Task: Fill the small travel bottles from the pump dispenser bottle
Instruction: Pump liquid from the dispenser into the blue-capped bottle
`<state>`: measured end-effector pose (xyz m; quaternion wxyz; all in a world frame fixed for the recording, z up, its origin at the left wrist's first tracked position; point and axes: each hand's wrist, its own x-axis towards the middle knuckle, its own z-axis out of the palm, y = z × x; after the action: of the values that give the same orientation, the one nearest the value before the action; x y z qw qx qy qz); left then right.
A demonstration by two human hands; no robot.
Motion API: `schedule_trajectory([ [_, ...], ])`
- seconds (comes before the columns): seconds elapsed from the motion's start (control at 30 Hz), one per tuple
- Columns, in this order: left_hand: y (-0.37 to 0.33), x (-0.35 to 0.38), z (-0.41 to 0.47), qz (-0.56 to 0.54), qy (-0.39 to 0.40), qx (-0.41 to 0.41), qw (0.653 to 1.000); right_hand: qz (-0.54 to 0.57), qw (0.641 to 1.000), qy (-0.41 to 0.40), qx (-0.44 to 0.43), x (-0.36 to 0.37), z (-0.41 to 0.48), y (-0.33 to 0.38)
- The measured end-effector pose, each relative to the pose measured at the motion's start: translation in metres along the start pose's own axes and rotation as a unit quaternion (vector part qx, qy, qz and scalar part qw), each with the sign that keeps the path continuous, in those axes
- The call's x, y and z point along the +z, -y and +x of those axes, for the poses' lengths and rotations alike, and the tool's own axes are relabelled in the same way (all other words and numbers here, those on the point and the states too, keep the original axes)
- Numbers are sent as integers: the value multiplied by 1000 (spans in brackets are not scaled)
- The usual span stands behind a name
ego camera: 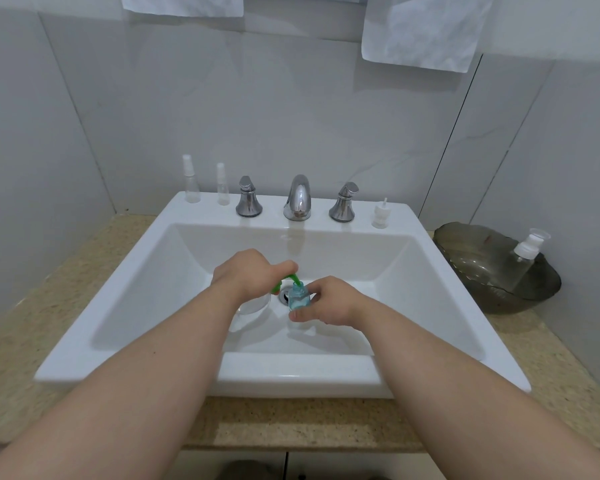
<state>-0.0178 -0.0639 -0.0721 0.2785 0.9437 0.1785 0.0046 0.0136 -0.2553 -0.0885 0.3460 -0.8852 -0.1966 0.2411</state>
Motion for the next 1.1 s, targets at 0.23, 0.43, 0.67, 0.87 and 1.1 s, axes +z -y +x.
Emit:
schedule_trajectory([
  [0.23, 1, 1, 2, 9, 6, 6, 1000, -8, 1000, 6, -2, 0, 0, 0],
  [0.43, 0, 1, 2, 9, 7, 7, 1000, -21, 1000, 10, -2, 0, 1, -1],
  [0.67, 1, 0, 1, 20, 6, 8, 1000, -23, 1000, 8, -6, 0, 1, -1],
  [0.87, 3, -1, -2, 4, 10, 7, 1000, -16, 1000, 10, -3, -1, 0, -1],
  [1.1, 4, 0, -2, 5, 10, 11, 1000, -12, 1000, 11, -2, -1, 0, -1],
])
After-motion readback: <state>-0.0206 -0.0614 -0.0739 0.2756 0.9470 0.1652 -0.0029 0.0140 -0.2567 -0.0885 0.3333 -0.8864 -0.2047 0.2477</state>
